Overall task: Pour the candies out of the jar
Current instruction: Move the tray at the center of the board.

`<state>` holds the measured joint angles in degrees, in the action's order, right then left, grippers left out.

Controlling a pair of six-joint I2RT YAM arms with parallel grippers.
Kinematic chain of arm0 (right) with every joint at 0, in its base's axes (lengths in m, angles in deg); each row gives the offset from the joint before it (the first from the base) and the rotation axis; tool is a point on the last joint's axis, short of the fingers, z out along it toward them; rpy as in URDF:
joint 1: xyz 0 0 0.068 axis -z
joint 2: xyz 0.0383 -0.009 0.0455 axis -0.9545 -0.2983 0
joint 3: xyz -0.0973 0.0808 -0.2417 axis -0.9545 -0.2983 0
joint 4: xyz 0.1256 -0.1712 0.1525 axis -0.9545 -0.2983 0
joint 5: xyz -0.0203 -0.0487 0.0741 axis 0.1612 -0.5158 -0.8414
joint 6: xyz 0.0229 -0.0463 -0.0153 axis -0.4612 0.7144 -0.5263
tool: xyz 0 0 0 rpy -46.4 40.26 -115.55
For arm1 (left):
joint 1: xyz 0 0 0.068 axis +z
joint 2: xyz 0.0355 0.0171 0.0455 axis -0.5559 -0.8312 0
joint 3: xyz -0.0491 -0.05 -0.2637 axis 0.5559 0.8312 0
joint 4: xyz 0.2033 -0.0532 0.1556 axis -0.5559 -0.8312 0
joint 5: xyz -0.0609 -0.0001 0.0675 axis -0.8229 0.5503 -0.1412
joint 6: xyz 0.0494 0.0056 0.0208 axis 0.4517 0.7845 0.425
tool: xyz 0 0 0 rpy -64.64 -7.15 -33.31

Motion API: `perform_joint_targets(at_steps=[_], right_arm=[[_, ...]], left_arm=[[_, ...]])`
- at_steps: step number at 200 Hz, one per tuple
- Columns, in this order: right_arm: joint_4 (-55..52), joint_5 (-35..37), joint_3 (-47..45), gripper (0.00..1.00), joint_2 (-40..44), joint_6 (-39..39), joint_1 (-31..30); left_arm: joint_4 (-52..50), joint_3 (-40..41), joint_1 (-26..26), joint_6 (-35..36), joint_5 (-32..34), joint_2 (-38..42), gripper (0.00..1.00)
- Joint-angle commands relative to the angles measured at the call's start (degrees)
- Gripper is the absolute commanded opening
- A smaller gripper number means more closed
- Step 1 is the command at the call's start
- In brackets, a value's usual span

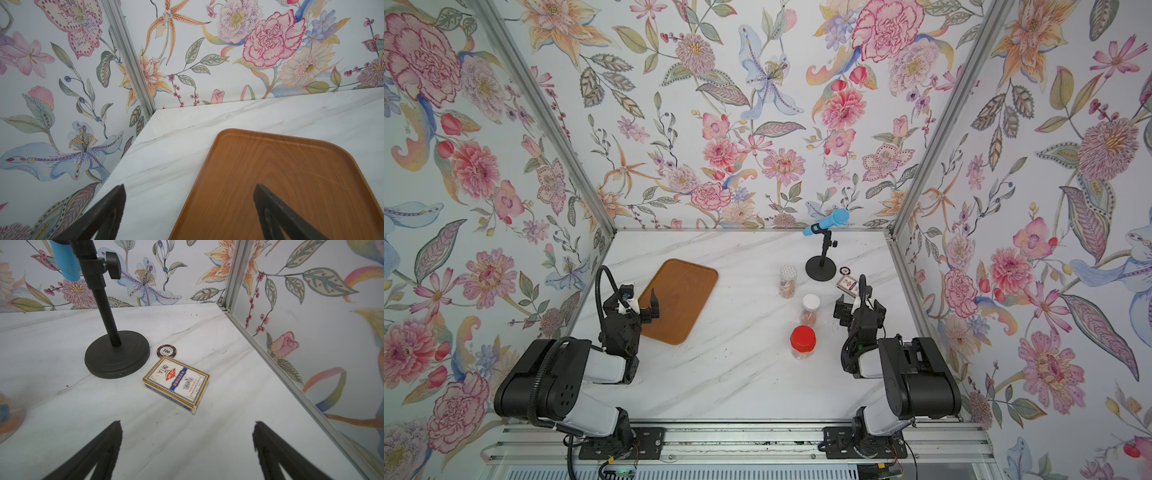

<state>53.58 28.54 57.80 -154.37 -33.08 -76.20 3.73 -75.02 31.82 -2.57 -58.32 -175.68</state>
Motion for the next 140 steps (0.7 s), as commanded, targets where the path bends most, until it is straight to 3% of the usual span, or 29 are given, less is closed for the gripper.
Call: perform_joint_targets(at_steps=[1, 36, 49, 75, 122, 140], right_arm=[[2.6, -0.1, 0.6, 1.0, -0.3, 0.4, 0.3], [-1.6, 0.7, 1.9, 1.0, 2.3, 1.9, -1.1], [-5.4, 4.6, 4.2, 1.0, 4.0, 3.0, -2.7], [-26.9, 8.8, 13.7, 1.0, 11.0, -0.8, -2.6], [-49.3, 5.3, 26.6, 1.0, 17.3, -16.4, 0.2], [-57.1, -5.5, 30.0, 1.0, 19.1, -19.4, 3.6]], left_arm=[[3.3, 0.9, -0.3, -0.9, 2.4, -0.2, 0.99], [-5.1, 0.2, -0.6, -0.9, 3.6, 7.8, 0.99], [-14.4, -1.8, -0.6, -1.6, 3.8, 13.5, 0.99], [-38.5, -10.7, -0.7, -8.6, 4.6, 20.8, 0.99], [-62.1, -21.3, -3.4, -20.0, -2.7, 19.4, 0.99], [-67.0, -23.3, -8.8, -19.8, -2.4, 17.0, 0.99]])
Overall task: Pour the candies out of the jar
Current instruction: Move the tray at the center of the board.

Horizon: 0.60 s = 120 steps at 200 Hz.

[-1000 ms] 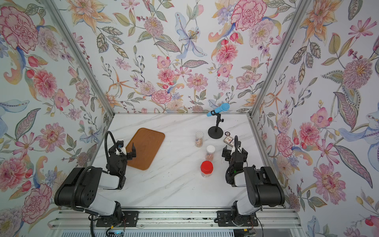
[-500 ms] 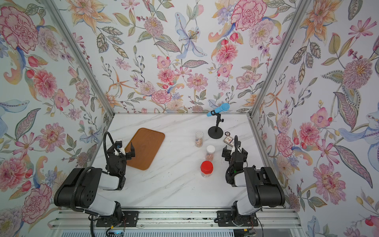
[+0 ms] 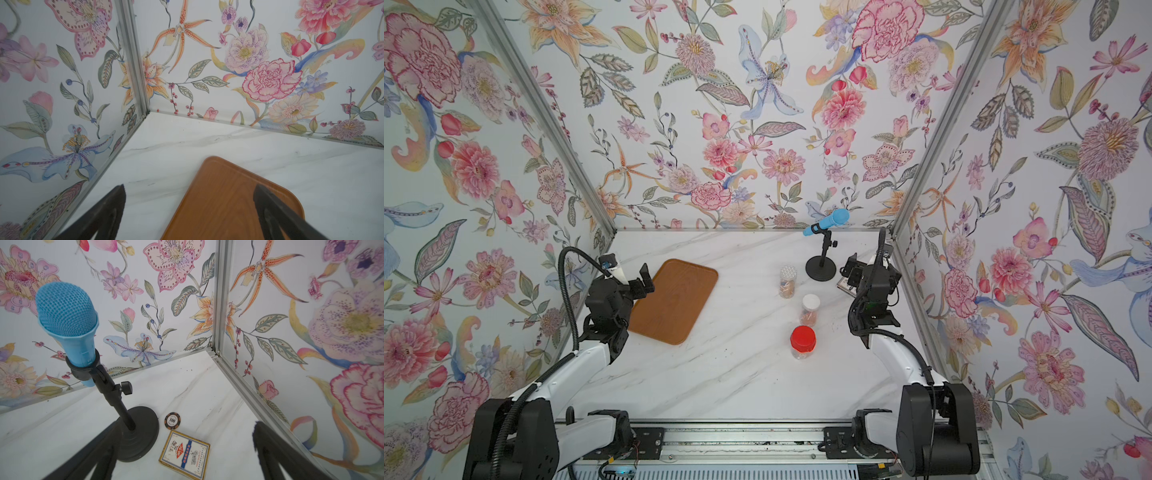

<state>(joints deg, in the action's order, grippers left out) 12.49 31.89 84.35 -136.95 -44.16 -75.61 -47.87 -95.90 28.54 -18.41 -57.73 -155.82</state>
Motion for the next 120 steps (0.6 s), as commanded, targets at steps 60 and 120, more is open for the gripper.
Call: perform_joint_targets(at_steps=[60, 120], right_arm=[[-37.3, -19.5, 10.8, 1.0, 2.9, -13.5, 7.0], [-45.2, -10.8, 11.2, 1.0, 3.5, -12.8, -1.9]], left_arm=[[-24.7, -12.6, -13.3, -6.3, -4.8, -19.6, 0.99], [-36.2, -25.8, -17.1, -1.9, -3.7, -34.9, 0.75]])
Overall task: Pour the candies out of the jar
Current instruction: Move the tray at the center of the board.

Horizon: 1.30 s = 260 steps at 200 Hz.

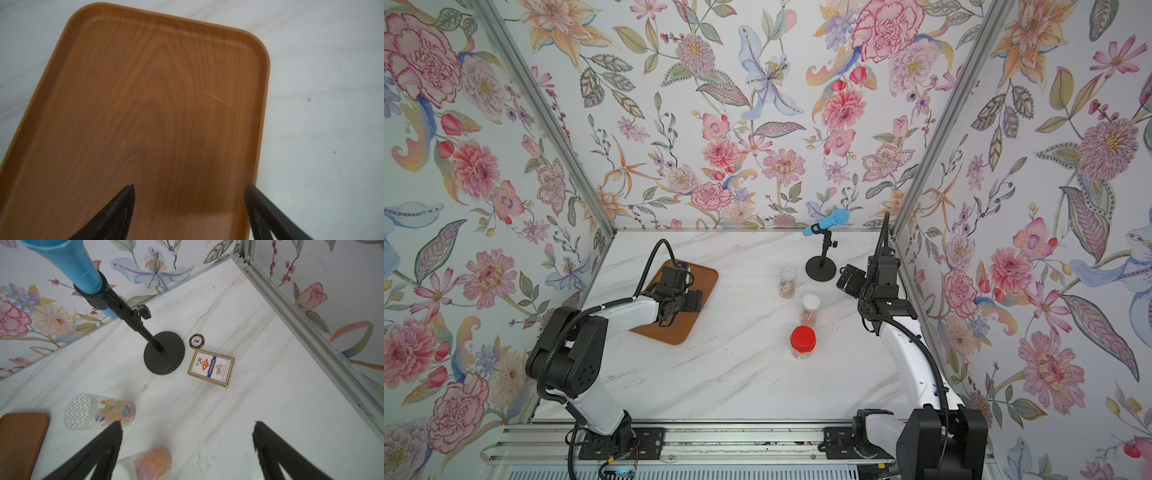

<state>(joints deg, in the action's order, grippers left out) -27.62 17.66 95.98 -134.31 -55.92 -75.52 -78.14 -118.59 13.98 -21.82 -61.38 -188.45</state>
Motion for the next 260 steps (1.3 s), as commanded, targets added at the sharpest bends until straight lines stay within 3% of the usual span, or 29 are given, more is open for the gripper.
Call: perform_joint_targets(at_steps=[1, 21, 94, 148, 185, 237, 260], right_arm=[[-5.0, 3.5, -0.5, 1.0, 0.9, -1.2, -2.0], [-4.2, 6.4, -0.5, 1.0, 0.5, -3.1, -3.9], [-3.0, 7.3, 1.8, 1.0, -1.0, -2.5, -4.3], [-2.9, 7.0, 0.7, 1.0, 0.0, -1.6, -4.4], [-3.4, 0.9, 1.4, 1.0, -0.2, 2.2, -5.0], [-15.1, -1.7, 8.4, 1.0, -3.1, 3.8, -11.3], [-22.0, 0.3, 12.7, 0.91, -7.0, 4.5, -16.1]], left_arm=[[-5.9, -3.2, -2.6, 1.5, 0.0, -2.4, 0.74], [-5.1, -3.6, -4.1, 1.5, -0.3, -3.4, 0.64], [-4.9, -4.0, -7.4, -1.2, -4.3, -4.2, 0.63], [-2.6, -2.5, -14.8, -7.3, -7.7, -5.3, 0.63], [-2.3, -6.0, -19.9, -10.0, -8.7, -8.1, 0.63], [-3.9, -12.6, -24.0, -11.0, -9.1, -11.7, 0.64], [-3.8, -12.6, -24.2, -12.0, -8.8, -10.7, 0.67]])
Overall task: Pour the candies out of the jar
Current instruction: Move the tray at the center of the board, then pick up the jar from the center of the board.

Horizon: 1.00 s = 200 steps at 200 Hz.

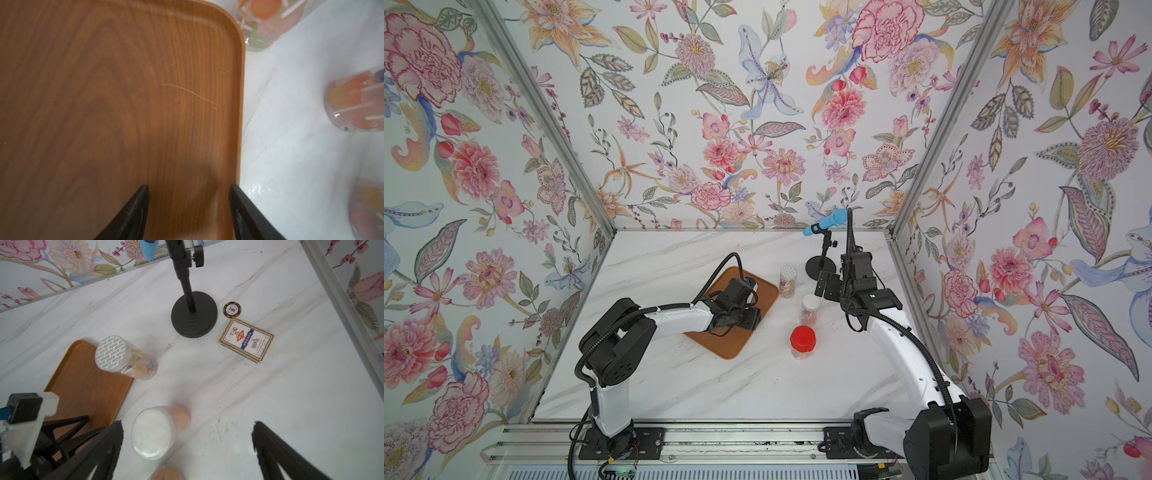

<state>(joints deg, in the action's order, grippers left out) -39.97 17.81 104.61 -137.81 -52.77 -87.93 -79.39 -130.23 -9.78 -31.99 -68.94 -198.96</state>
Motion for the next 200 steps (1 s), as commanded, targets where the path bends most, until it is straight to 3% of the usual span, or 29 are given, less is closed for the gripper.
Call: perform_joint_targets(at_steps=[1, 27, 45, 112, 200], right_arm=[[-10.0, 0.2, 4.3, 0.91, -3.6, 1.4, -3.9], [-14.6, 1.9, 8.5, 0.82, -8.9, 1.0, -7.3], [-14.7, 1.4, 10.5, 0.78, -11.6, 0.4, -8.0], [-16.3, 4.8, 13.7, 0.71, -19.0, -0.5, -10.1], [-16.4, 7.2, 11.9, 0.65, -21.7, -2.1, -10.6]], left_arm=[[-2.6, -1.0, -0.5, -1.8, -1.2, 0.0, 0.67], [-3.2, -0.6, 0.1, -1.7, 2.6, 4.7, 0.81], [-3.5, -0.3, 1.6, -0.9, 4.5, 8.8, 0.99], [1.3, 2.9, 9.3, 0.3, 6.0, 20.0, 0.99], [7.2, 7.9, 10.4, 0.9, 10.2, 25.2, 0.99]])
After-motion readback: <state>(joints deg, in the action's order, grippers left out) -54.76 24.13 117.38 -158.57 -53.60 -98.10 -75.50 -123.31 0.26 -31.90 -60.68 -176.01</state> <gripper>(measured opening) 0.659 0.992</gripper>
